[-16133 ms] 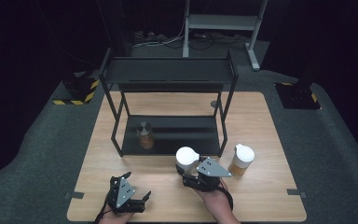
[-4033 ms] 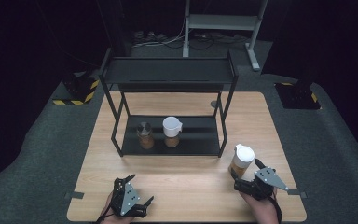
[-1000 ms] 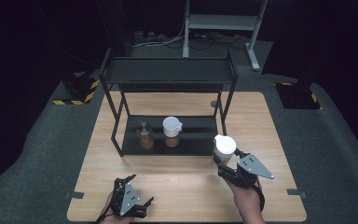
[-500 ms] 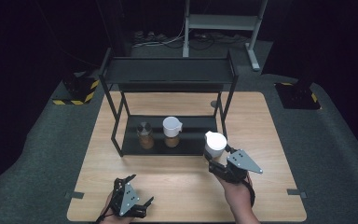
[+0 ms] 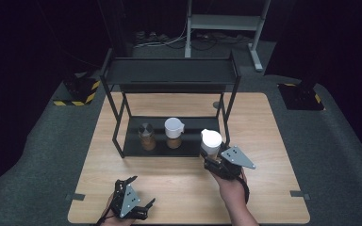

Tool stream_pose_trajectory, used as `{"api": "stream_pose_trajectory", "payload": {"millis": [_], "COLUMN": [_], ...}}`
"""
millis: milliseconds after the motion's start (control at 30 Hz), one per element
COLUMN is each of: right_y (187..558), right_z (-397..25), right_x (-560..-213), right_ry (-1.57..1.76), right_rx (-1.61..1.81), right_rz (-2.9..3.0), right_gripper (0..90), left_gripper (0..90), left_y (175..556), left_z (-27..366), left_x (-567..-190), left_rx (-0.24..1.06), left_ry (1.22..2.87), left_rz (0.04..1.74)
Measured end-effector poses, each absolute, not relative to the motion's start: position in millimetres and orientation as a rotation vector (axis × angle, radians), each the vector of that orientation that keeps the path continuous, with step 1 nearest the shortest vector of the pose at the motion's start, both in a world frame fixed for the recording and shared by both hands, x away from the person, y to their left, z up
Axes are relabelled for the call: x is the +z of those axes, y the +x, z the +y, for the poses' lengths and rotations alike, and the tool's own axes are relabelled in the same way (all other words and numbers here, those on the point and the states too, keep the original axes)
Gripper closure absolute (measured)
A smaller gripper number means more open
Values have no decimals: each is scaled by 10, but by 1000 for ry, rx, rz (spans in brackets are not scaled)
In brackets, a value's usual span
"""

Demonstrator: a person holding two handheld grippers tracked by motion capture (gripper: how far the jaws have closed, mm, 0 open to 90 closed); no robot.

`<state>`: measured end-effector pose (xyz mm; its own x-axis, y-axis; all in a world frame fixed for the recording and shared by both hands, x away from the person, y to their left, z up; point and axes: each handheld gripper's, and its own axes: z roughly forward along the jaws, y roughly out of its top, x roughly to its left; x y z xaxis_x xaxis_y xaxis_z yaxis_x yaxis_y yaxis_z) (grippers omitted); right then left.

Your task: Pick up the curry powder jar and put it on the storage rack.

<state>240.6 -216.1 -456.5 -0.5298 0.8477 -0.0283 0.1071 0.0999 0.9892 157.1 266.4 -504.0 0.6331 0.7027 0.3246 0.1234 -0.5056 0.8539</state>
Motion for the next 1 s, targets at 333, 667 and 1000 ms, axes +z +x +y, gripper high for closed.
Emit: {"api": "stream_pose_trajectory", "payload": {"millis": [333,667,1000], "right_y": [2506,2595,2698], "right_z": [-2070,-2007,-1938], "right_x": [-4563,-4556,-4548], "right_ry": [943,958,973], "right_rx": [1476,1457,1441], "right_rz": [1743,1739,1731], "right_gripper": [304,304,304], "left_gripper": [13,13,13], "left_y": [1576,1577,1575], "left_z": [2662,2664,2667], "left_x": [-5033,-5034,-5038], "left_rx": [851,850,850], "left_ry": [1997,1997,1994], "left_rz": [653,652,651]}}
